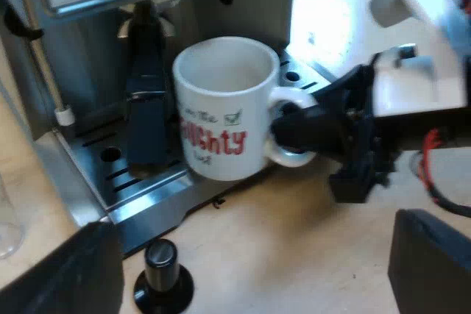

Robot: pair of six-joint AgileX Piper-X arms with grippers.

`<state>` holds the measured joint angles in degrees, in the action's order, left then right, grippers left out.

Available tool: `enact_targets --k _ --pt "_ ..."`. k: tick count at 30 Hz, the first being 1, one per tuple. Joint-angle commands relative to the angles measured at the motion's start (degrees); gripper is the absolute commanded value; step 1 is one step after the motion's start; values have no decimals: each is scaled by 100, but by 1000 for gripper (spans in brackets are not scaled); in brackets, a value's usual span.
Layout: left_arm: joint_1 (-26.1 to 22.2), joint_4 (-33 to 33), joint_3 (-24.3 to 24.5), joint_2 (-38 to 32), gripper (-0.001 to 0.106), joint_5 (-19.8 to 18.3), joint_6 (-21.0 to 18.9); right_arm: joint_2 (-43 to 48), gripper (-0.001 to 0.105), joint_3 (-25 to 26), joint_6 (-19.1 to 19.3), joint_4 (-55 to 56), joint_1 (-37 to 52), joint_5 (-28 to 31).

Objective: Place mug into machine

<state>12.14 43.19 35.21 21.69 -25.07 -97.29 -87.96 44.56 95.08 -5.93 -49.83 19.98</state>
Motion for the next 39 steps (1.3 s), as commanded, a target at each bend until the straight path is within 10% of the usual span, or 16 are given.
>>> enact_targets --k 1,13,39 --pt "120 -67 18 -12 81 -62 18 -52 0 226 -15 -295 51 36" --pt "147 -67 18 -12 81 -62 18 -910 0 1046 -326 -335 51 481" --pt "302 -67 18 -12 81 -86 18 -1509 0 1149 -253 -1380 51 552"
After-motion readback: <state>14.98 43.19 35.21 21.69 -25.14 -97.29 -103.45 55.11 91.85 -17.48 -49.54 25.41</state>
